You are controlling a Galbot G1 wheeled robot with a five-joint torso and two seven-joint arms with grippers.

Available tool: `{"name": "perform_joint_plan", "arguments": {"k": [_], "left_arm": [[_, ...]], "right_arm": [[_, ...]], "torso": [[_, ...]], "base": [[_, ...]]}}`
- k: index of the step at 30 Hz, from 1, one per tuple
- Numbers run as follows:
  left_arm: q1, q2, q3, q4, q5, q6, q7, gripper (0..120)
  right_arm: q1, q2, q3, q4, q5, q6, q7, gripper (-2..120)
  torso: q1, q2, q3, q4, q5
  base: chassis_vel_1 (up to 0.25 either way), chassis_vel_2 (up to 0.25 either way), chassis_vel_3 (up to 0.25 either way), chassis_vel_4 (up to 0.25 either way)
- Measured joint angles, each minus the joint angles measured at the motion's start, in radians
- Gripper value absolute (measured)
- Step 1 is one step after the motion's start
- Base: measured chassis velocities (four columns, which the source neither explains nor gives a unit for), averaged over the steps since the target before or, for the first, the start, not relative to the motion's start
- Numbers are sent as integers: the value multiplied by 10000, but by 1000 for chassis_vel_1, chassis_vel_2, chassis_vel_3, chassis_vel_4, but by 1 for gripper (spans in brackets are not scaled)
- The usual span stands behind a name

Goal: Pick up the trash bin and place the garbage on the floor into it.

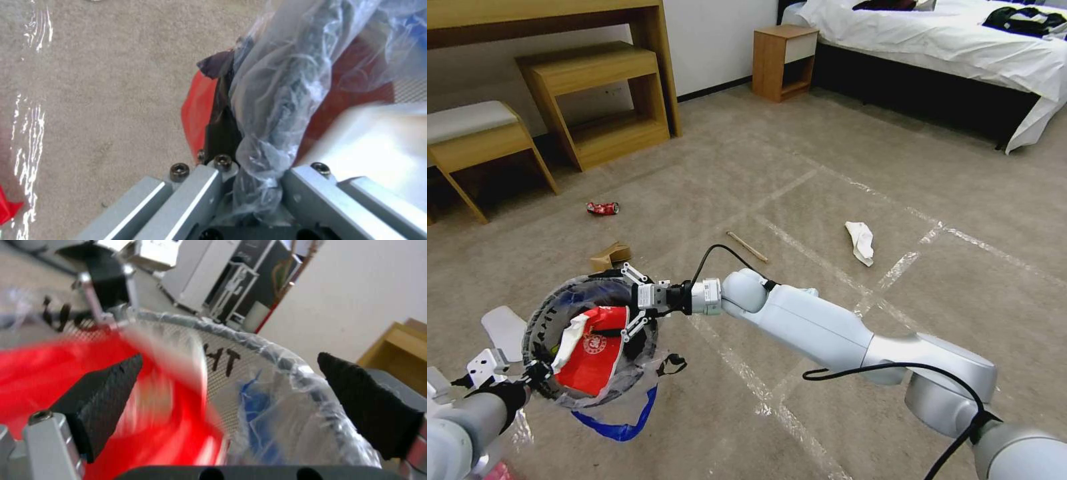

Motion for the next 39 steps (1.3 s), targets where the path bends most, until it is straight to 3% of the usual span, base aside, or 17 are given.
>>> {"name": "perform_joint_plan", "arguments": {"k": [5,9,17,25,36,39], "left_arm": [[94,-103,11,-60,83,0,2,0],[186,-229,-22,-162,136,0,30,0],[260,-296,-36,-181,203,0,54,0],[314,-335,-30,-182,256,-1,73,0],[428,-378,-185,-199,273,-2,106,0],[463,-341,-213,-199,292,-2,175,0]], "right_arm": [[434,238,-62,-407,-533,185,-563,100],[931,448,-350,-819,-148,179,-1233,100],[1223,518,-566,-862,266,171,-1287,100],[1209,304,278,-201,552,63,-834,100],[788,-331,3079,1307,1149,-539,295,100],[315,-572,4061,1800,1128,-739,1179,100]], "torso": [[0,0,0,1,-1],[0,0,0,3,-1],[0,0,0,1,0],[0,0,0,1,0],[0,0,-1,0,1],[0,0,0,2,2]], "base": [[0,0,0,0],[0,0,0,0],[0,0,0,0],[0,0,0,0],[0,0,0,0],[0,0,0,0]]}}
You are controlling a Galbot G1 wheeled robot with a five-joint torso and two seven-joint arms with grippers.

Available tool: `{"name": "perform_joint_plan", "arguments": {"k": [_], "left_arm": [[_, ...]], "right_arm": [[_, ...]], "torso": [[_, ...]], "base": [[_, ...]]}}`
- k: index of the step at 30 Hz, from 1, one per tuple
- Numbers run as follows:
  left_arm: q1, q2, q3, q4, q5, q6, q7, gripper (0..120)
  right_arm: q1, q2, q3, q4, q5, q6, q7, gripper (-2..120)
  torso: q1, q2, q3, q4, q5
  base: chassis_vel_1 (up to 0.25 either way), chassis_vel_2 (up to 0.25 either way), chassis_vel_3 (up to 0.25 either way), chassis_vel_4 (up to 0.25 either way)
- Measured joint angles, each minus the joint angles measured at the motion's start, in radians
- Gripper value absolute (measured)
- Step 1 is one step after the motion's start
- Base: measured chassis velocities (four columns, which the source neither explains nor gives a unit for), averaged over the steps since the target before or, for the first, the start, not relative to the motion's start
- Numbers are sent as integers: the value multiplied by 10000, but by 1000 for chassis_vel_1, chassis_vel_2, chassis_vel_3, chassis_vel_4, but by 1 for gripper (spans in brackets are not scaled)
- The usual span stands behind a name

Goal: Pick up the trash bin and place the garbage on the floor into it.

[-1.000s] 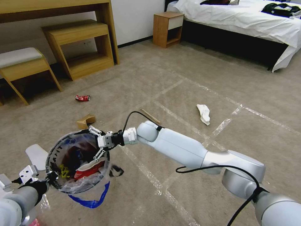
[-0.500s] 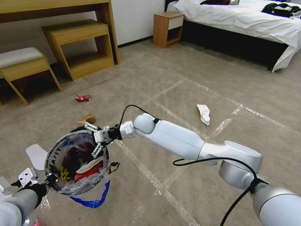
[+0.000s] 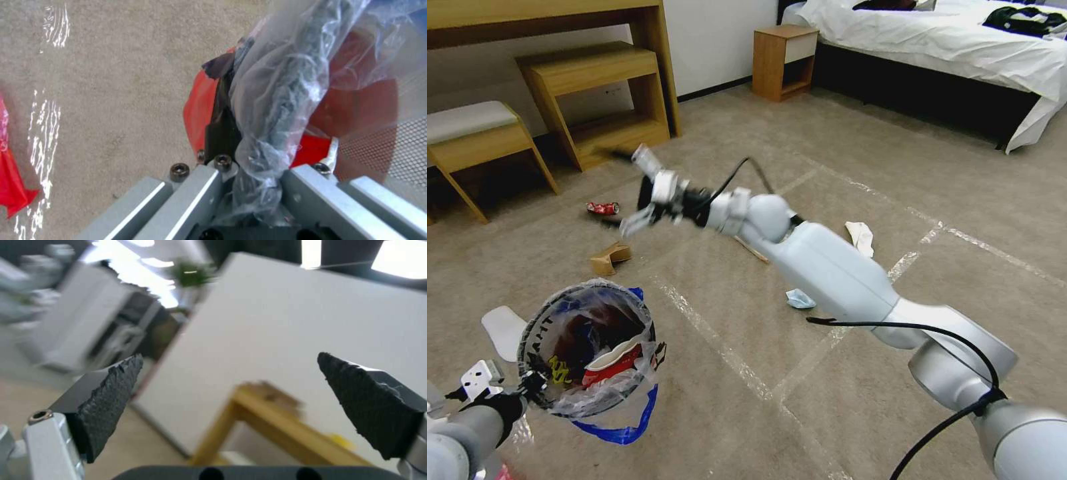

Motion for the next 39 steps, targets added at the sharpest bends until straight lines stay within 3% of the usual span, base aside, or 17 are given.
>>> {"name": "perform_joint_plan", "arguments": {"k": [1,2,7,14,20,26,34,39], "left_arm": [[57,0,-12,-16,59,0,72,0],[65,-2,-12,-23,65,0,87,0],[57,41,26,-25,89,0,115,0],[-67,86,178,119,267,0,317,0],[-170,240,246,187,355,0,484,0],[-294,657,227,262,292,0,796,0],[-516,756,428,352,220,0,965,0],[-623,799,527,388,147,0,970,0]], "right_arm": [[-991,-315,1105,599,-151,-397,1160,100],[-1489,-399,1545,761,-263,-481,1468,100],[-2934,-686,2681,1242,-451,-699,2172,100],[-5686,-976,5499,2706,-771,-1141,3303,100],[-7979,-964,7045,3560,-1416,-824,4006,100],[-9609,-624,8370,4349,-2964,-722,4965,100],[-11588,-6,9363,5185,-4241,-525,6387,100],[-12183,466,9832,5347,-4800,-183,6564,100]], "torso": [[-1,0,-1,-1,1],[0,-1,0,-2,1],[0,0,1,-1,2],[-1,1,-2,-5,-2],[-1,0,-1,-2,-2],[0,0,-1,1,-1],[-1,0,-1,-3,-2],[-1,0,-1,-1,-3]], "base": [[0,0,0,0],[0,0,0,0],[0,0,0,0],[0,0,0,0],[0,0,0,0],[0,0,0,0],[0,0,0,0],[0,0,0,0]]}}
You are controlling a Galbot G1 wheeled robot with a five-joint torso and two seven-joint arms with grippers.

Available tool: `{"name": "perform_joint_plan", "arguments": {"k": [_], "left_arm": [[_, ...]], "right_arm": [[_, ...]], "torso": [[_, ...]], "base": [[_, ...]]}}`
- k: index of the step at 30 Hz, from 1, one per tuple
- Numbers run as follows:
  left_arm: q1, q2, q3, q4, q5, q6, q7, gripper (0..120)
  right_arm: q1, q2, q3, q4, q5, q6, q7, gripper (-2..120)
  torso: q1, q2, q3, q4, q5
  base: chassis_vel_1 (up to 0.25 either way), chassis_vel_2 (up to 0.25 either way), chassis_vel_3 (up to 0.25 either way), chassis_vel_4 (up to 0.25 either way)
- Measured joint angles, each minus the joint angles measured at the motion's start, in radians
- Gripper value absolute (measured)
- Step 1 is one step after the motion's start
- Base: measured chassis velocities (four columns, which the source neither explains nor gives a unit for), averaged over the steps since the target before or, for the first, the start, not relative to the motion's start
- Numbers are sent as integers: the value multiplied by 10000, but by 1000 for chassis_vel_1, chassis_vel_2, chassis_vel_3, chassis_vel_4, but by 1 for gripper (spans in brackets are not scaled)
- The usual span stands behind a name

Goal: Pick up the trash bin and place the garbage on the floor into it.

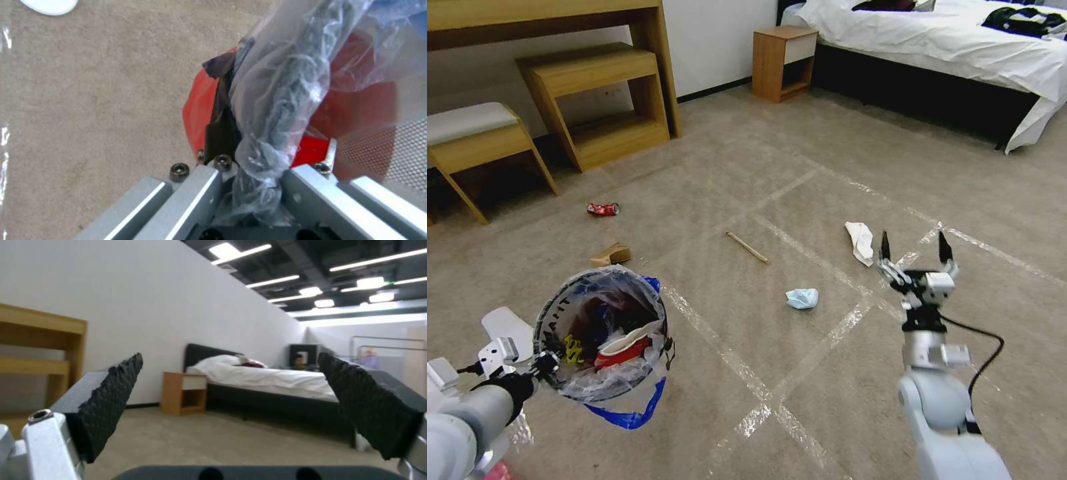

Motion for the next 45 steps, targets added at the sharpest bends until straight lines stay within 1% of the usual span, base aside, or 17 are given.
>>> {"name": "perform_joint_plan", "arguments": {"k": [2,4,15,24,34,45], "left_arm": [[-41,21,38,21,0,0,84,0],[-90,72,68,78,1,0,242,0],[-259,201,298,154,-18,0,532,0],[-373,286,401,274,-4,0,646,0],[-436,354,448,427,94,0,851,0],[-676,431,594,698,89,0,838,0]], "right_arm": [[-194,222,145,55,-158,117,85,100],[-456,517,320,67,-476,464,180,100],[-924,1001,637,-184,-1183,1420,436,100],[-1052,1230,656,-235,-1415,1645,399,100],[-946,1250,824,-362,-1428,1778,385,100],[-807,1234,949,-630,-1416,1926,355,100]], "torso": [[0,0,0,-1,0],[0,0,0,1,0],[0,0,1,0,1],[0,0,1,0,2],[1,0,1,0,1],[0,0,1,0,1]], "base": [[0,0,0,0],[0,0,0,0],[0,0,0,0],[0,0,0,0],[0,0,0,0],[0,0,0,0]]}}
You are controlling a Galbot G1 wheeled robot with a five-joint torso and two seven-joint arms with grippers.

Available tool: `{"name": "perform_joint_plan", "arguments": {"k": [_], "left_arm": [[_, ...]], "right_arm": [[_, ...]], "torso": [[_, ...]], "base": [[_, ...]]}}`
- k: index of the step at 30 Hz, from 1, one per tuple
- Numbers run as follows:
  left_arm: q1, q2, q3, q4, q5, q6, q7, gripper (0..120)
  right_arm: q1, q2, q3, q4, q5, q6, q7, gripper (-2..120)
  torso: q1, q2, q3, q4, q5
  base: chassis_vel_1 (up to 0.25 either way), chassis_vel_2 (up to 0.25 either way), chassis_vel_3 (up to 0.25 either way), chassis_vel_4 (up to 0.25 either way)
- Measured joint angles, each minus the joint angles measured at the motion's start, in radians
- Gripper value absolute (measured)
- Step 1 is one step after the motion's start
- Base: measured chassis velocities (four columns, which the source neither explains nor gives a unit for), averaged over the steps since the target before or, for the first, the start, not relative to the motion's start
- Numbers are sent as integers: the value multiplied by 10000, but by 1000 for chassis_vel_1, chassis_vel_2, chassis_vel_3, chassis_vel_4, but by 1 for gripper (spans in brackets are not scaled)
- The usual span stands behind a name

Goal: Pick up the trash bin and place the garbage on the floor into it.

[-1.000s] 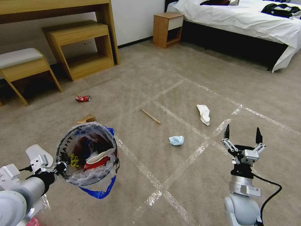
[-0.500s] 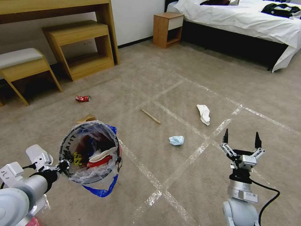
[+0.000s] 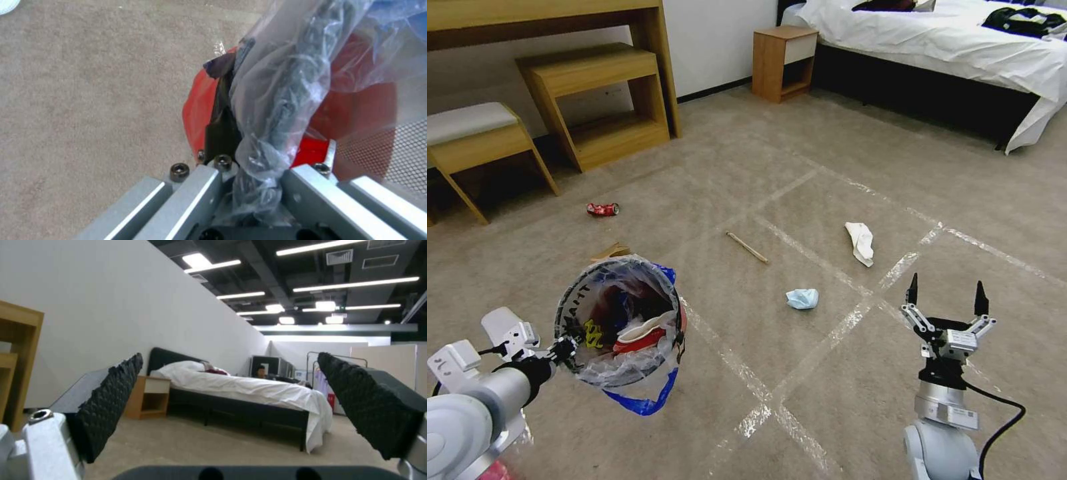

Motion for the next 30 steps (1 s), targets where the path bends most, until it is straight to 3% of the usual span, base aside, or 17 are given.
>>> {"name": "perform_joint_plan", "arguments": {"k": [30], "left_arm": [[-186,-19,206,247,6,0,-165,0]], "right_arm": [[233,6,-87,-279,-79,49,-188,100]], "torso": [[0,0,0,-1,0]], "base": [[-72,66,68,-67]]}}
